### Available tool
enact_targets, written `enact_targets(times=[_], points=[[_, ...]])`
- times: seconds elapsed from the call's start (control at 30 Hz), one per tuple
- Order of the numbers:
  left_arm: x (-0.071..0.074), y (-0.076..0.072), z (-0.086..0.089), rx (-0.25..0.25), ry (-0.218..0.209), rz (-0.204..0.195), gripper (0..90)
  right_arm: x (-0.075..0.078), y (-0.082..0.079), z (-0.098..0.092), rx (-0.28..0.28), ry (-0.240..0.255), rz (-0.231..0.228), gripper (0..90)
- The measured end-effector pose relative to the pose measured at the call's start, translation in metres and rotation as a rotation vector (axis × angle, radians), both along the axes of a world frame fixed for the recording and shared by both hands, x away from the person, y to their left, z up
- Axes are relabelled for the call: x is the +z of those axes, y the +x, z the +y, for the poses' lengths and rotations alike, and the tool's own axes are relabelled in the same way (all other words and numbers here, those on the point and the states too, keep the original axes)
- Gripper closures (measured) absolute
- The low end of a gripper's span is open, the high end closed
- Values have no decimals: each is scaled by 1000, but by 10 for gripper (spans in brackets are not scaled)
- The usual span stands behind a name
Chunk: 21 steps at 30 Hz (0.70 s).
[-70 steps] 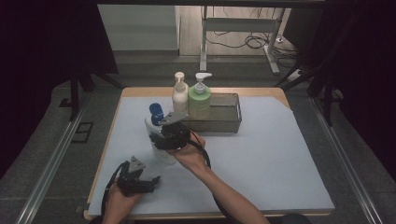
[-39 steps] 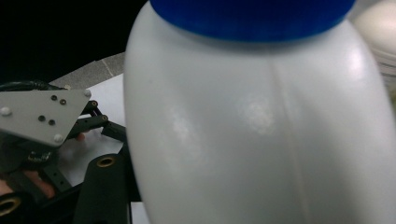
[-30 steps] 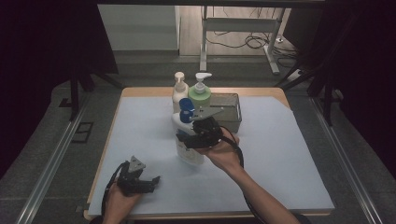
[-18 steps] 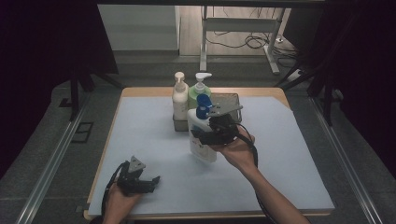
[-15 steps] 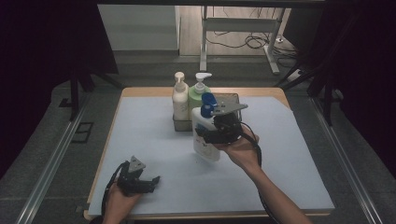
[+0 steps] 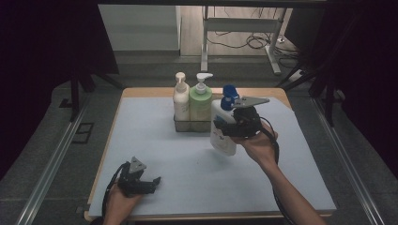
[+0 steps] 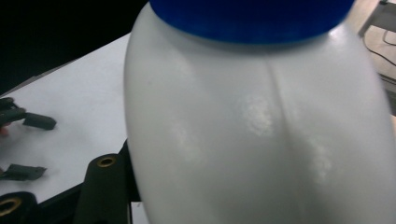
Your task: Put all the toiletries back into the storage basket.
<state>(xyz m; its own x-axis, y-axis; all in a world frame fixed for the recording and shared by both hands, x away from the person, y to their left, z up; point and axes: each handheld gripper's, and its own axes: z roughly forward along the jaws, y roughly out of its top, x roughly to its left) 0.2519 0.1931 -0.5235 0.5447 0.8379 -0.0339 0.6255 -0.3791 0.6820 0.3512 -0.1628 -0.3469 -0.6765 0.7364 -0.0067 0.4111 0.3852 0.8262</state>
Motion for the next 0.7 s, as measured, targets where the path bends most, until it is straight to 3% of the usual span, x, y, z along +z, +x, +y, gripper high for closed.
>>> enact_targets(times=[0.3,0.7], points=[[0,0,0,0,0,1,122,11,11,-13,-54,7,-11,398],[0,0,0,-1,2,0,123,21,29,-13,-93,18,-24,398]])
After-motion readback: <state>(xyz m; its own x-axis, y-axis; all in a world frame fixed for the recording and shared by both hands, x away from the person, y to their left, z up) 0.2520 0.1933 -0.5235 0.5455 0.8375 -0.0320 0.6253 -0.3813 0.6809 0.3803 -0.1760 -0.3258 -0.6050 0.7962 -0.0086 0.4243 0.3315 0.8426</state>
